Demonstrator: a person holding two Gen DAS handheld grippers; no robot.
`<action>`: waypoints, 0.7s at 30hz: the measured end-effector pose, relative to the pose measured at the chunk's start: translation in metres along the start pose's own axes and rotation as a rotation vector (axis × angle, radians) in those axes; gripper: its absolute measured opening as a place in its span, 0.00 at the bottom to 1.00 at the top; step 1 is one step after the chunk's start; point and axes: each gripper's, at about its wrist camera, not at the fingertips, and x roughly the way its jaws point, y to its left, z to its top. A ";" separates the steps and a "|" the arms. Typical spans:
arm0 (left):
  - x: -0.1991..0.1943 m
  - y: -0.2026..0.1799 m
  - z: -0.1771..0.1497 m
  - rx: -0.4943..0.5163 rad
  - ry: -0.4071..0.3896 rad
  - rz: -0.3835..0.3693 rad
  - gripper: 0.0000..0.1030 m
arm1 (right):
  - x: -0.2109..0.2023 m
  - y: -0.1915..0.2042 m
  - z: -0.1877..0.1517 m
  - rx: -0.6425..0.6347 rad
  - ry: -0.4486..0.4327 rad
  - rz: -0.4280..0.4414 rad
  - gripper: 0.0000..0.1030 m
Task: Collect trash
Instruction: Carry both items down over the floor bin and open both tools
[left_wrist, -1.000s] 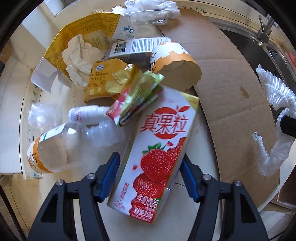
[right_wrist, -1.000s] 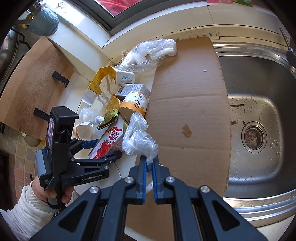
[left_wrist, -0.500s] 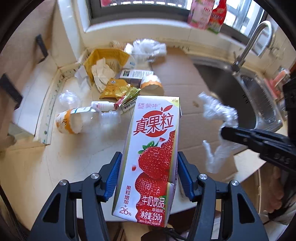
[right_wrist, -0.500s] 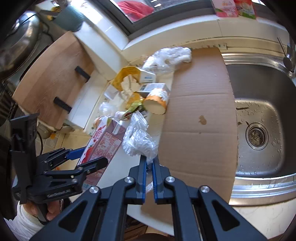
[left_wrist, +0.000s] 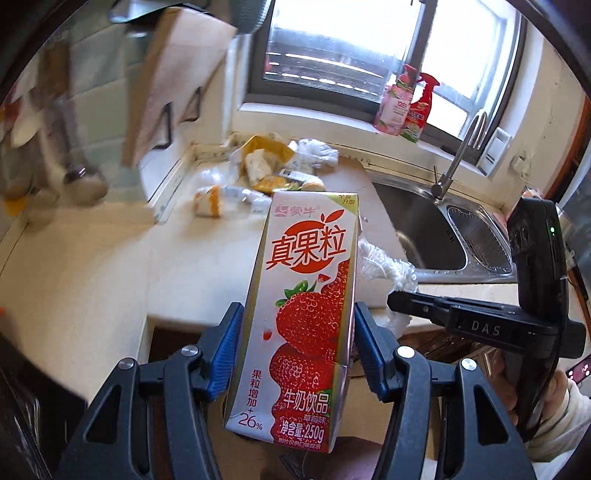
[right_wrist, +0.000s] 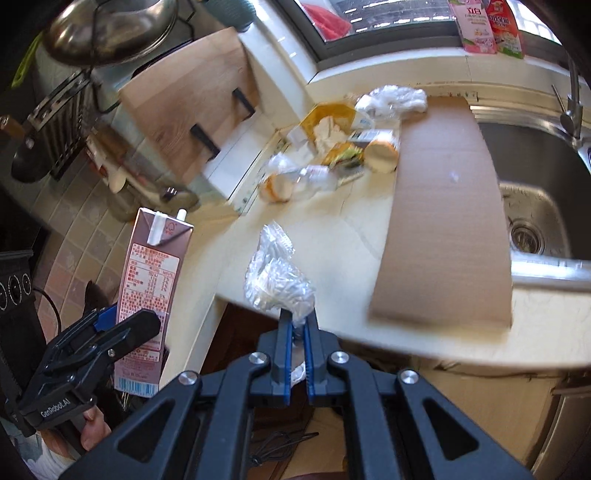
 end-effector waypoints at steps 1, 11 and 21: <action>-0.006 0.003 -0.012 -0.010 -0.001 0.001 0.55 | 0.001 0.004 -0.013 -0.003 0.013 -0.003 0.05; 0.023 0.020 -0.128 -0.092 0.090 0.022 0.55 | 0.044 -0.004 -0.108 0.067 0.202 -0.063 0.05; 0.150 0.055 -0.237 -0.191 0.077 0.115 0.55 | 0.182 -0.060 -0.168 -0.046 0.303 -0.159 0.05</action>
